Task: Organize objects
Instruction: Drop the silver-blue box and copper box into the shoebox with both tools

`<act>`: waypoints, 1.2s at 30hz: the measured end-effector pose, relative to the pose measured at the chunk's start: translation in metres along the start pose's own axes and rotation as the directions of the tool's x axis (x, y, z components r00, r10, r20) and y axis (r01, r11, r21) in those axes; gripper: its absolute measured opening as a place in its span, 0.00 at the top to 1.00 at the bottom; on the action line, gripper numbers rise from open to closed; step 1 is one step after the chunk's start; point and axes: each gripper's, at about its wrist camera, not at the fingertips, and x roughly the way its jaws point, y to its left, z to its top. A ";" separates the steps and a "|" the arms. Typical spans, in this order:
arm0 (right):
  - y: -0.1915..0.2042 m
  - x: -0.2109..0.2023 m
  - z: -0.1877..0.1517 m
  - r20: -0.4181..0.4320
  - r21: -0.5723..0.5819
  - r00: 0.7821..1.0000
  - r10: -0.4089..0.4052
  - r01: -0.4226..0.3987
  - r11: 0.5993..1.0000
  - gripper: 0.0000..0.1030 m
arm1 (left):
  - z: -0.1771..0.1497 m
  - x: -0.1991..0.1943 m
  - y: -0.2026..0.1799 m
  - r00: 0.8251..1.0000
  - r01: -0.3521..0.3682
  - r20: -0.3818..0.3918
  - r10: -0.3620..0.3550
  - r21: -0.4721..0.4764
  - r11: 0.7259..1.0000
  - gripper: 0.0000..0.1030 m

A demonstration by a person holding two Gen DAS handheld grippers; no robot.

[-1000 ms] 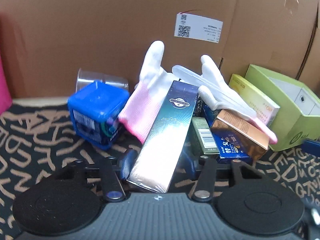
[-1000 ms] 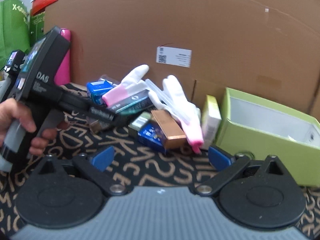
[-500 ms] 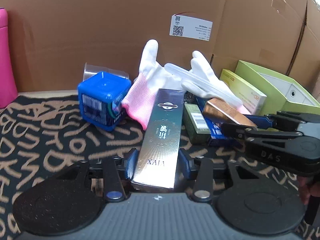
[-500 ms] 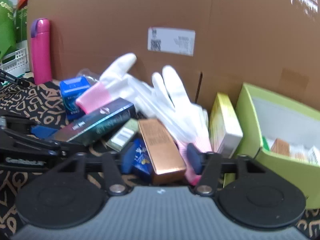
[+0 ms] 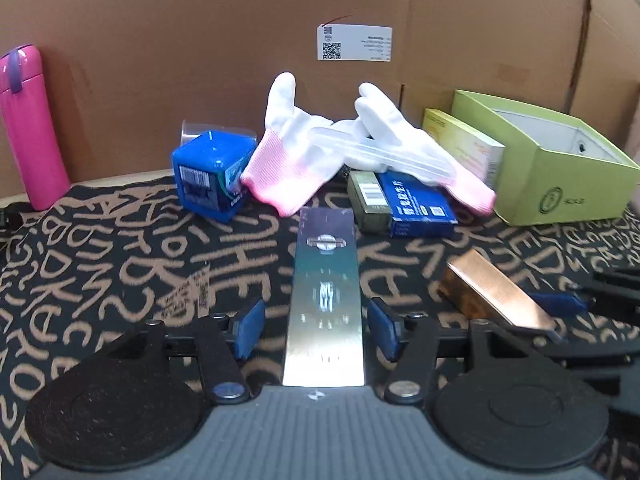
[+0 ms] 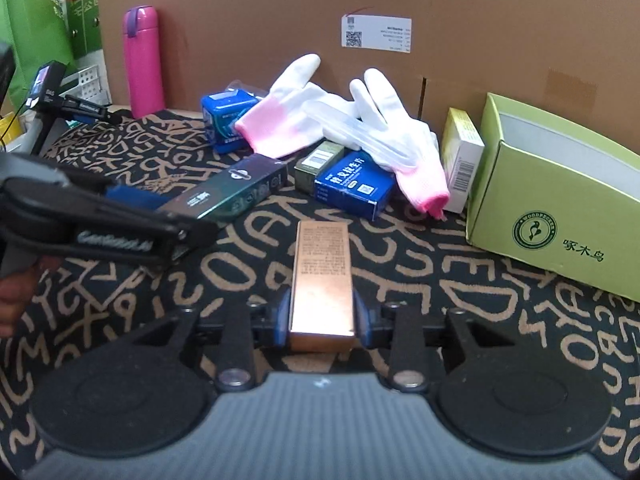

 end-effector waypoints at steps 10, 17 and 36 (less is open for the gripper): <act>-0.005 0.006 0.002 0.018 0.047 1.000 0.019 -0.020 0.999 0.70 | 0.003 0.010 -0.003 0.999 -0.034 -0.013 0.034 -0.019 0.999 0.60; -0.019 -0.015 -0.006 0.051 0.086 0.998 0.030 -0.034 0.996 0.70 | 0.006 -0.010 -0.020 1.000 0.005 -0.011 -0.005 -0.053 0.999 0.60; -0.191 -0.094 0.061 0.267 0.251 0.936 -0.230 0.163 0.954 0.70 | 0.137 -0.005 -0.186 0.954 0.252 0.157 -0.256 0.041 0.967 0.60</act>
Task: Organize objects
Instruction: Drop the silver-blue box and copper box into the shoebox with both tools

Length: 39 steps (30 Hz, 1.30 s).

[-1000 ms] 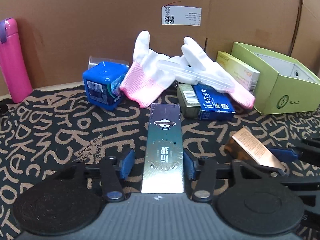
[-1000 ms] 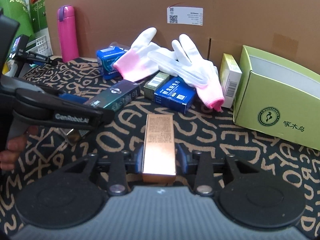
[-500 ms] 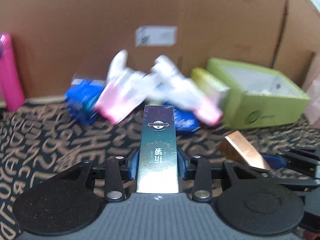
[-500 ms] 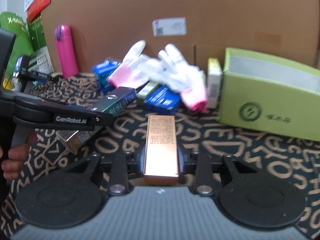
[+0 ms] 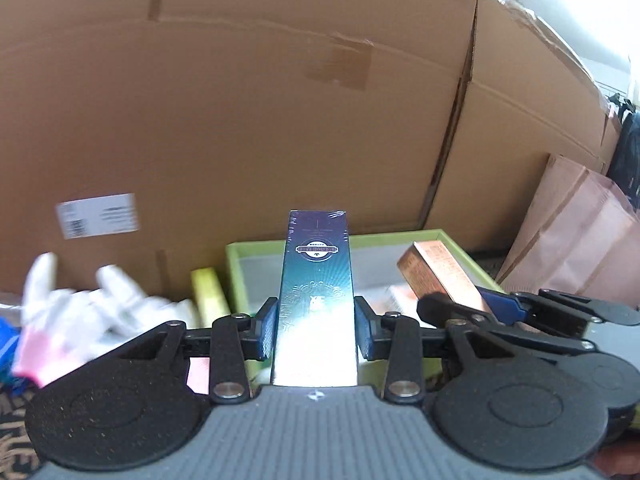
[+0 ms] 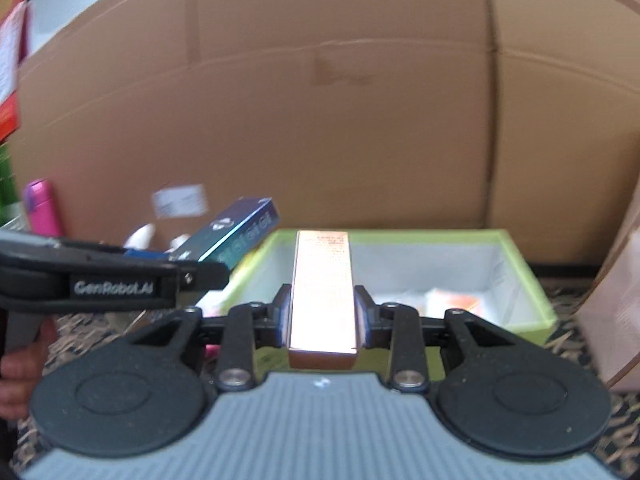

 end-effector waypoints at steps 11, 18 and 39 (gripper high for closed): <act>-0.052 0.094 -0.005 -0.126 -0.021 0.990 -0.063 0.061 0.998 0.70 | 0.008 0.092 -0.004 0.994 -0.078 -0.081 0.078 -0.006 0.997 0.60; -0.048 0.109 -0.021 -0.149 -0.093 0.987 -0.061 0.048 0.995 0.47 | 0.004 0.082 0.003 0.996 -0.076 0.051 0.075 0.011 0.997 0.19; 0.037 -0.014 -0.031 0.076 -0.128 0.997 -0.007 0.017 0.992 0.00 | -0.044 -0.073 0.059 0.980 -0.165 0.107 0.168 -0.038 0.986 0.17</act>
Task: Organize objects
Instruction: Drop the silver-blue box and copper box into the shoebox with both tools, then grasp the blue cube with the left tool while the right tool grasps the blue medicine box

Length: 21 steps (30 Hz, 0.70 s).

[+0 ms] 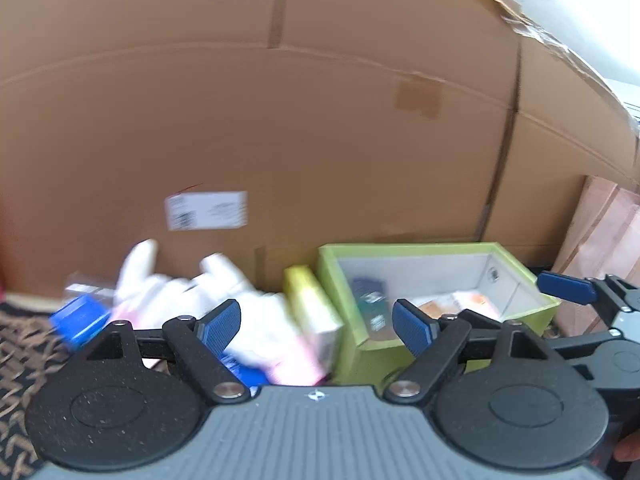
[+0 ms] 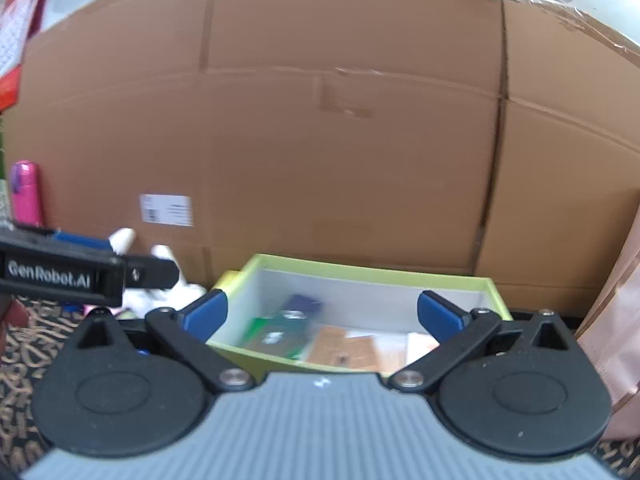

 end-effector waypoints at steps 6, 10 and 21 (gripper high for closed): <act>0.048 0.001 -0.022 -0.046 0.035 0.995 0.085 -0.084 0.996 0.00 | -0.036 -0.027 0.054 0.995 -0.098 -0.022 0.097 -0.008 0.995 0.17; 0.085 0.010 -0.040 -0.097 0.061 0.984 0.151 -0.145 0.988 0.00 | -0.051 -0.030 0.092 0.988 -0.147 -0.051 0.145 -0.028 0.989 0.16; 0.140 0.045 -0.048 -0.182 0.073 0.967 0.176 -0.165 0.984 0.06 | -0.043 0.027 0.188 0.967 -0.254 -0.033 0.253 -0.029 0.967 0.16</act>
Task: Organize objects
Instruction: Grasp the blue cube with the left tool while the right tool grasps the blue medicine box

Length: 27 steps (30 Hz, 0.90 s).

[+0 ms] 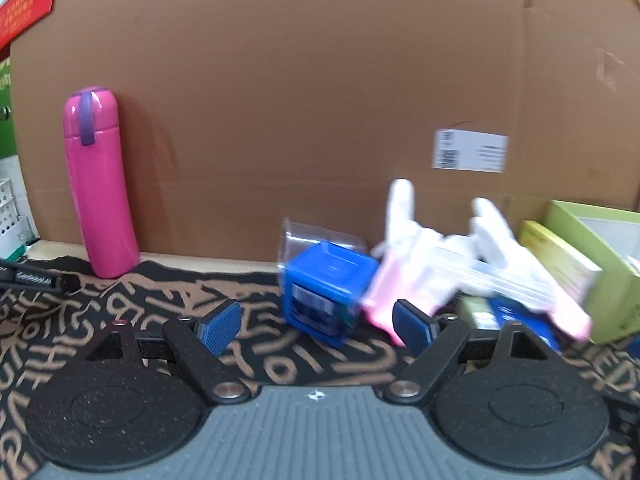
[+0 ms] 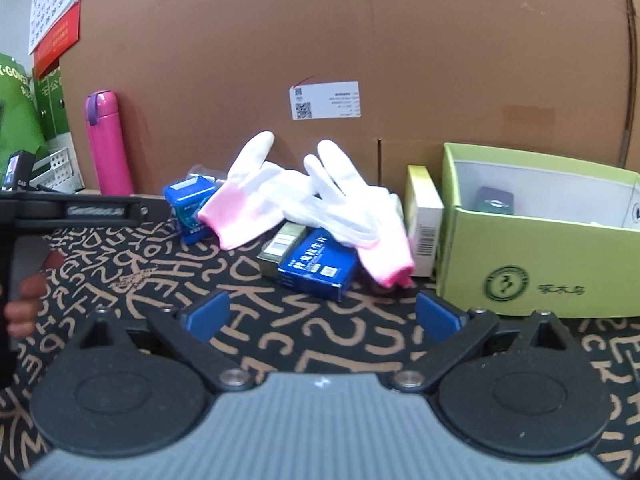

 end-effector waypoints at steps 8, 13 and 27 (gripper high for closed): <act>0.008 0.035 0.007 -0.044 0.041 0.997 -0.056 0.058 0.997 0.27 | 0.015 0.048 0.009 0.998 0.048 -0.032 -0.047 0.030 0.998 0.17; 0.008 0.061 0.011 -0.074 0.075 0.994 -0.086 0.091 0.993 0.40 | 0.015 0.060 0.010 0.992 0.109 -0.062 -0.107 0.019 0.994 0.42; 0.016 0.062 0.003 -0.129 0.027 0.990 -0.060 0.064 0.998 0.43 | -0.016 -0.009 0.017 0.985 0.140 -0.106 -0.138 0.013 0.990 0.43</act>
